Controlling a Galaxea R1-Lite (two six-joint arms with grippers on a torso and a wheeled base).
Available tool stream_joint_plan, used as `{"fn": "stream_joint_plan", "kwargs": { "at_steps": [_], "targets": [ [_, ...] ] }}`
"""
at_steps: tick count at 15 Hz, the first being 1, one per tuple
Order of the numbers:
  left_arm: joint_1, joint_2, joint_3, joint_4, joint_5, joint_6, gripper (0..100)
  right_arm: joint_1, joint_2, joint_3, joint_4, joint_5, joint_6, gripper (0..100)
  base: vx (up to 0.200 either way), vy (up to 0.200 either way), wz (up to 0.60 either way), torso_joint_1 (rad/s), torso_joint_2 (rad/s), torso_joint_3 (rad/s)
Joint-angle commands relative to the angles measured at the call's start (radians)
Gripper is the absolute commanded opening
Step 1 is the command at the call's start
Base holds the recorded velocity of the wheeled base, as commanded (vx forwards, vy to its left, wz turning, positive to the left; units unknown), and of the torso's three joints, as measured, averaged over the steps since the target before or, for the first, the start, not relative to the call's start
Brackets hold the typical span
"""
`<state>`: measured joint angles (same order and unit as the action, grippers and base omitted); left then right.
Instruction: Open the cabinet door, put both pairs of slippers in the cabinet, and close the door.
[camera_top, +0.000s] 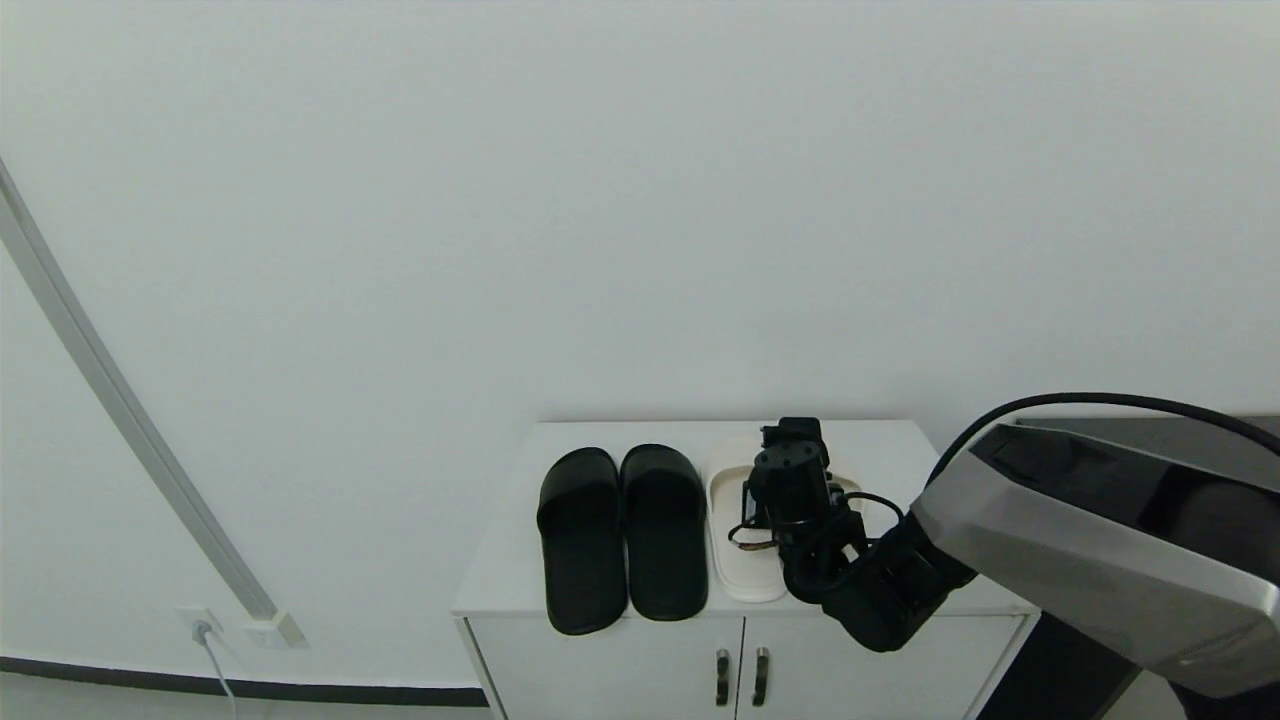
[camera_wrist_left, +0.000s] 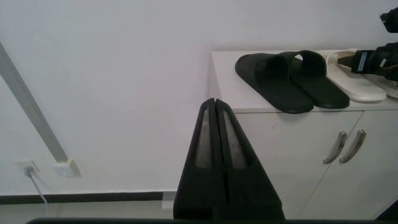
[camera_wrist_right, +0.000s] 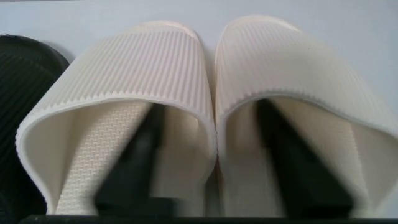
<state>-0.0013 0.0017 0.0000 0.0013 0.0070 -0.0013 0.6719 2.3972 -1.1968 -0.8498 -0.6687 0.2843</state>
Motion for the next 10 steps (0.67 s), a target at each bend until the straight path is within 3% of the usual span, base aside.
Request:
{"fn": "stream_joint_plan", "kwargs": {
  "at_steps": [1, 5, 10],
  "targets": [
    [0.000, 0.000, 0.000, -0.001, 0.001, 0.000, 0, 0.000, 0.005, -0.001, -0.012, 0.000, -0.010, 0, 0.000, 0.000, 0.00, 0.000, 0.00, 0.000],
    [0.000, 0.000, 0.000, -0.001, 0.001, -0.002, 0, 0.000, -0.006, 0.003, -0.028, -0.002, -0.033, 0, 0.000, 0.000, 0.00, 0.000, 0.00, 0.000],
    [0.000, 0.000, 0.000, 0.000, 0.001, -0.002, 0, 0.014, -0.276, 0.177, -0.092, 0.061, -0.177, 0, 0.000, 0.000, 0.00, 0.000, 0.00, 0.000]
  ]
}}
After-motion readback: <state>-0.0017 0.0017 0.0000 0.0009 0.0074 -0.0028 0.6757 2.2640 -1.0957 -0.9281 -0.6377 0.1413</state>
